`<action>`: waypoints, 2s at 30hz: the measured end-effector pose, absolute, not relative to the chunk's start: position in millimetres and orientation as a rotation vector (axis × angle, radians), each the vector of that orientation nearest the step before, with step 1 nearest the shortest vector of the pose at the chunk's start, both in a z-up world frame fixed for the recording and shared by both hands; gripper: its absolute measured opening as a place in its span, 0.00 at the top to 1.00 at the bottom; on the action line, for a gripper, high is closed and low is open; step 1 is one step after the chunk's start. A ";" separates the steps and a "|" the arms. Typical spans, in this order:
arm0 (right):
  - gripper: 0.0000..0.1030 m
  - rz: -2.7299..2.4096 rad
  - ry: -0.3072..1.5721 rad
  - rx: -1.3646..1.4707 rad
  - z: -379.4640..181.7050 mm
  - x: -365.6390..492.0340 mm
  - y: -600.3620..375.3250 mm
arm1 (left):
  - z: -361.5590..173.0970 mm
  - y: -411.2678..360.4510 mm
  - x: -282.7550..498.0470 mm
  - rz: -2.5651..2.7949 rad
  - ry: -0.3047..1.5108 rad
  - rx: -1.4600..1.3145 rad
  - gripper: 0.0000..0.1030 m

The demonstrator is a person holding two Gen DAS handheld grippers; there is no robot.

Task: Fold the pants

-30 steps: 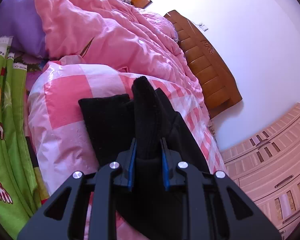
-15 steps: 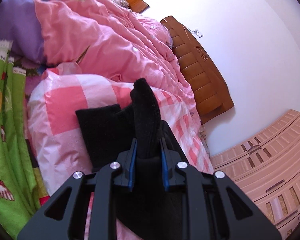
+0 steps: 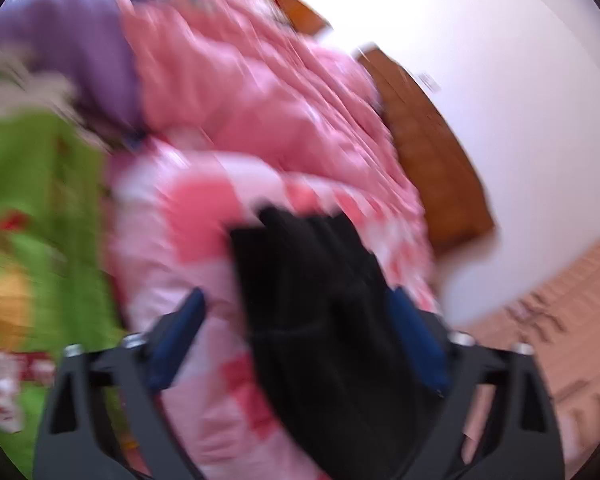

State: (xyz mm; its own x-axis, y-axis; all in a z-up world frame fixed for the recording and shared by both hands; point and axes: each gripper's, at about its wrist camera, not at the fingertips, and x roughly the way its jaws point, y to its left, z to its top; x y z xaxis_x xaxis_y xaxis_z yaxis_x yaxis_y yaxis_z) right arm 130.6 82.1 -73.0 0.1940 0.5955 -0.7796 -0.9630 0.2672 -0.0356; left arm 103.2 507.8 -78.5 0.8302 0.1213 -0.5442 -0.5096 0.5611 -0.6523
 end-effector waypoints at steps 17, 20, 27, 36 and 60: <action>0.13 0.632 0.861 -0.360 -77.8 291.4 -22.8 | -100.6 362.0 194.9 0.158 0.843 -0.304 0.04; 0.16 0.552 0.859 -0.296 -64.9 292.5 -37.5 | -102.5 359.9 198.0 0.182 0.858 -0.256 0.03; 0.12 0.473 0.807 -0.132 -36.3 237.0 -114.7 | -43.9 284.5 171.6 0.002 0.782 -0.186 0.04; 0.11 0.335 0.989 -0.185 -71.9 214.0 -142.0 | -57.0 83.7 241.6 -0.502 0.957 0.070 0.02; 0.06 0.236 0.958 -0.180 -68.4 94.5 -278.6 | -82.2 -68.3 290.8 -0.525 0.962 0.320 0.01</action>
